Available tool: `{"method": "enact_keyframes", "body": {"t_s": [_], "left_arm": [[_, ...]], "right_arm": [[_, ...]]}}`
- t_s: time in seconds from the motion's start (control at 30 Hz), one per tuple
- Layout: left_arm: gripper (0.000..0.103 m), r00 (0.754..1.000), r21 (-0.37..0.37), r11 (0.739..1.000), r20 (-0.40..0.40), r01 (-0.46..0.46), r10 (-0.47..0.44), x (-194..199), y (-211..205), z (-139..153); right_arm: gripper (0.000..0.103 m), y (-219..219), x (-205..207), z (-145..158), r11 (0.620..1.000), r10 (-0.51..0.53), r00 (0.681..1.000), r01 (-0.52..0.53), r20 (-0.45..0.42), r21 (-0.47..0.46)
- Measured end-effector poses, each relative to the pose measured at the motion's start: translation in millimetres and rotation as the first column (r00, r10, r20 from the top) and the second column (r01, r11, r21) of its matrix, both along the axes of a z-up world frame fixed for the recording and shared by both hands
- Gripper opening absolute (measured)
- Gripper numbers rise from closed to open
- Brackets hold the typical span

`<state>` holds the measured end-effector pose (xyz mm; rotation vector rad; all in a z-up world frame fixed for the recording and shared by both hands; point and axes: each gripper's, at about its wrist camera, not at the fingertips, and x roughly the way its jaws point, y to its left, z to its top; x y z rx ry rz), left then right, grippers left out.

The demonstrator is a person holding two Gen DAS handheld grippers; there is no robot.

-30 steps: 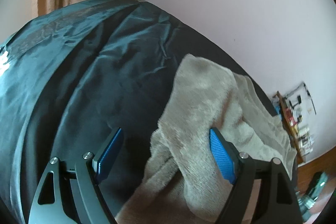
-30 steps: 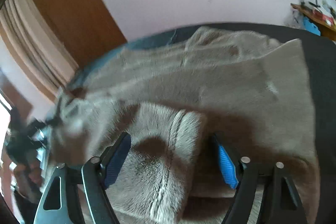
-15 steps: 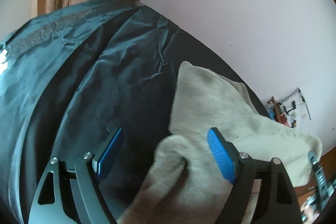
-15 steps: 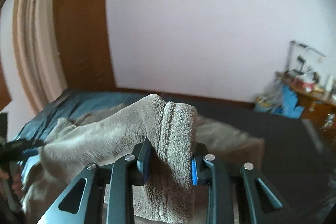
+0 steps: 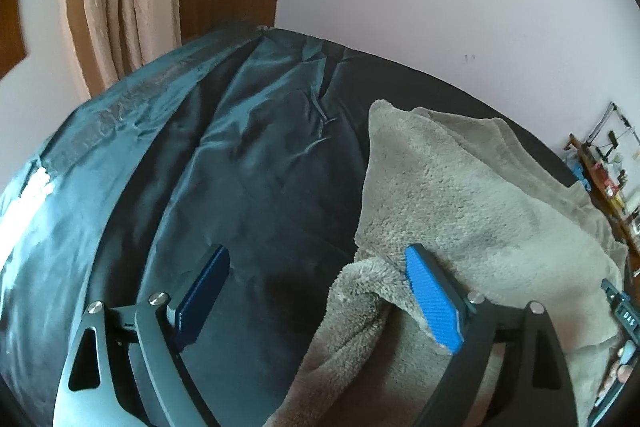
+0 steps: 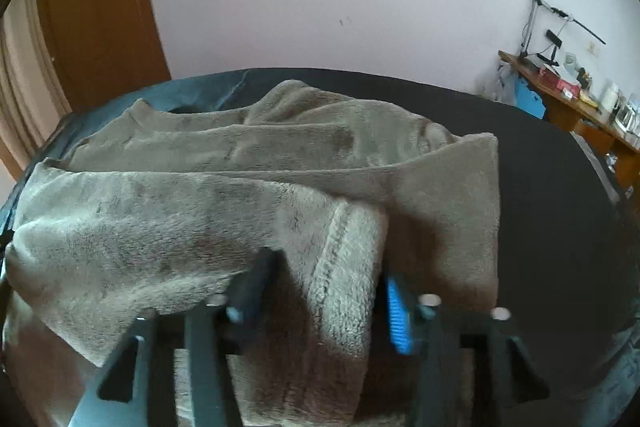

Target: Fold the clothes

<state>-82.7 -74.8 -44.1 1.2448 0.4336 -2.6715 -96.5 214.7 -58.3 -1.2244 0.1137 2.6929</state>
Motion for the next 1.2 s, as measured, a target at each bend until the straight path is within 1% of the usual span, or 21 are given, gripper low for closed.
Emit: {"method": "enact_keyframes", "body": {"t_s": [0.03,0.17,0.23,0.27,0.33,0.43,0.5,0.53,0.57,0.6,0.63,0.7,0.77,0.83,0.87,0.93,1.0,1.07,1.1,1.13,1.2], "left_arm": [[0.091,1.000,0.028,1.000,0.003,0.001,-0.001,0,-4,0],[0.092,1.000,0.154,0.988,-0.010,-0.024,0.025,9,-33,12],[0.092,0.998,0.140,0.989,-0.030,-0.042,0.047,16,-48,24],[0.092,0.999,0.132,0.991,-0.030,-0.033,0.037,17,-52,27],[0.093,0.999,0.119,0.993,-0.029,-0.013,0.016,18,-60,31],[0.093,0.998,0.138,0.988,-0.011,0.063,-0.062,15,-57,27],[0.093,0.991,0.088,0.987,-0.005,0.137,-0.137,15,-43,27],[0.093,0.986,0.046,0.985,-0.001,0.166,-0.166,15,-35,26],[0.093,0.979,-0.025,0.979,0.013,0.203,-0.203,15,-24,23],[0.093,0.971,-0.099,0.966,0.031,0.240,-0.238,15,-13,20],[0.093,0.964,-0.153,0.952,0.051,0.265,-0.261,17,-3,16],[0.093,0.957,-0.248,0.925,0.095,0.289,-0.273,19,13,5],[0.093,0.958,-0.300,0.910,0.107,0.287,-0.267,20,19,2],[0.093,0.974,-0.366,0.903,0.104,0.224,-0.199,17,18,0],[0.093,0.979,-0.371,0.906,0.100,0.202,-0.178,17,14,1],[0.094,0.988,-0.281,0.948,0.082,0.151,-0.133,15,-5,4],[0.094,0.994,-0.148,0.984,0.069,0.099,-0.090,17,-31,7],[0.093,0.998,-0.109,0.993,0.062,0.039,-0.032,19,-48,9],[0.092,0.995,-0.216,0.974,0.053,-0.073,0.086,23,-58,13],[0.092,0.977,-0.330,0.925,0.028,-0.189,0.209,27,-68,18],[0.092,0.967,-0.215,0.945,0.007,-0.247,0.255,36,-96,23]], "right_arm": [[0.066,2,3,1,1.000,-0.008,1.000,0.008,-0.010,-0.001],[0.066,15,23,18,0.999,-0.035,0.998,0.034,-0.047,-0.026],[0.066,12,34,25,0.999,-0.017,0.997,0.014,-0.078,-0.038],[0.067,10,40,29,0.999,-0.006,0.996,0.002,-0.092,-0.043],[0.076,-2,48,31,0.998,0.039,0.994,-0.043,-0.103,-0.037],[0.078,-24,51,27,0.994,0.110,0.988,-0.109,-0.107,0.010],[0.078,-39,51,23,0.989,0.145,0.984,-0.140,-0.107,0.058],[0.078,-45,48,20,0.986,0.160,0.981,-0.153,-0.107,0.073],[0.078,-47,47,18,0.984,0.167,0.980,-0.160,-0.106,0.073],[0.078,-48,44,15,0.984,0.169,0.980,-0.163,-0.104,0.067],[0.078,-47,43,13,0.986,0.161,0.982,-0.156,-0.103,0.059],[0.078,-44,39,8,0.989,0.146,0.984,-0.143,-0.101,0.042],[0.078,-40,36,5,0.991,0.133,0.987,-0.131,-0.095,0.022],[0.078,-37,34,2,0.993,0.120,0.989,-0.119,-0.088,0.010],[0.078,-36,33,1,0.994,0.112,0.990,-0.111,-0.083,0.010],[0.078,-34,32,-3,0.996,0.074,0.996,-0.072,-0.053,0.045],[0.078,-31,27,-7,0.996,0.028,0.999,-0.026,-0.018,0.085],[0.081,-17,23,-12,0.999,-0.005,1.000,0.004,0.014,0.039],[0.083,-11,22,-15,1.000,-0.019,0.999,0.018,0.027,0.012],[0.083,-4,22,-16,0.999,-0.022,0.999,0.023,0.027,-0.026],[0.084,-6,23,-16,1.000,-0.016,0.999,0.017,0.029,-0.017]]}}
